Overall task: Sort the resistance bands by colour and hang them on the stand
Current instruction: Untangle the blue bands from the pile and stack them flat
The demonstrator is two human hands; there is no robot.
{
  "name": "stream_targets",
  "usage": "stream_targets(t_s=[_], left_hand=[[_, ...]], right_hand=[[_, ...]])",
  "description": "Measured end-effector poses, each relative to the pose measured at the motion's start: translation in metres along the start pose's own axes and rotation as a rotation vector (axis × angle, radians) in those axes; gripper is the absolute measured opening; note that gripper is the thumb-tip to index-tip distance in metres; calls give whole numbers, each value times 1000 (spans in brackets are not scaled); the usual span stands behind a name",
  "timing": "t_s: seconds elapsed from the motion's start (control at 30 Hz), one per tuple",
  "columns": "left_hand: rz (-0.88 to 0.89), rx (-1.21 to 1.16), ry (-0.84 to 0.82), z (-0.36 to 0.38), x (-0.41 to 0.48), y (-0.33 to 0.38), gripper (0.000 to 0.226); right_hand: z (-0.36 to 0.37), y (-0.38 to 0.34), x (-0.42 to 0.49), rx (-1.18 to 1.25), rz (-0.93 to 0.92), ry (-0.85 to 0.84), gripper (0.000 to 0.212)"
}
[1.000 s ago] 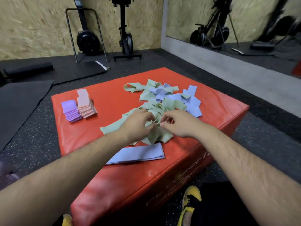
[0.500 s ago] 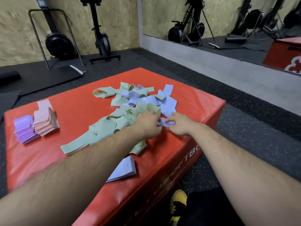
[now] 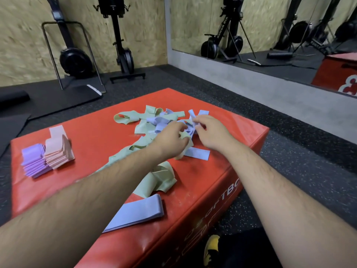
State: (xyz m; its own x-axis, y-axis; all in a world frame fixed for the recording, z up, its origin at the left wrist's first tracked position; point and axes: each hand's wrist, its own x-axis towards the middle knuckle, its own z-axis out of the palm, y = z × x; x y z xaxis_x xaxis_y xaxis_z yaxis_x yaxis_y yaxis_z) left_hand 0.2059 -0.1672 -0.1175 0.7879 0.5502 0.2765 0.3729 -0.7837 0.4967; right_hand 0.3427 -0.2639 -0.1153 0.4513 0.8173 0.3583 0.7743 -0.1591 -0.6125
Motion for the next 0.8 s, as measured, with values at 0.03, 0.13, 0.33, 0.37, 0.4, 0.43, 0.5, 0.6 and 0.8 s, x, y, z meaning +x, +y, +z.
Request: stream_targets(t_s=[0.03,0.13,0.33,0.37,0.4,0.43,0.5,0.6,0.8], left_hand=[[3,-64,43,-9,-1,1,34],[37,-219,149,-40,-5,5,34],[32,-387,309,-105,-32,-5,32],[23,-380,337,-114,-38,-12,34],[10,-369,366,-123,-44,-20,33],[-8,-358,393,-132,-51,-29,30],[-38,-337,443,-145,-65,-47,25],[-78,-326,473,-155,-89,-77,19],[-255,-443,535,-148,-129,-130,28]], right_hand=[[-3,-12,1,54,-9,35,30],[-6,-46,2,195,-15,80,32],[9,-109,3,493,-82,21,38],[14,-119,3,542,-84,-9,39],[19,-129,2,582,-87,-44,40],[26,-138,1,612,-89,-81,41],[42,-156,0,659,-97,-160,43],[67,-177,1,707,-129,-269,46],[120,-202,10,704,-17,-253,38]])
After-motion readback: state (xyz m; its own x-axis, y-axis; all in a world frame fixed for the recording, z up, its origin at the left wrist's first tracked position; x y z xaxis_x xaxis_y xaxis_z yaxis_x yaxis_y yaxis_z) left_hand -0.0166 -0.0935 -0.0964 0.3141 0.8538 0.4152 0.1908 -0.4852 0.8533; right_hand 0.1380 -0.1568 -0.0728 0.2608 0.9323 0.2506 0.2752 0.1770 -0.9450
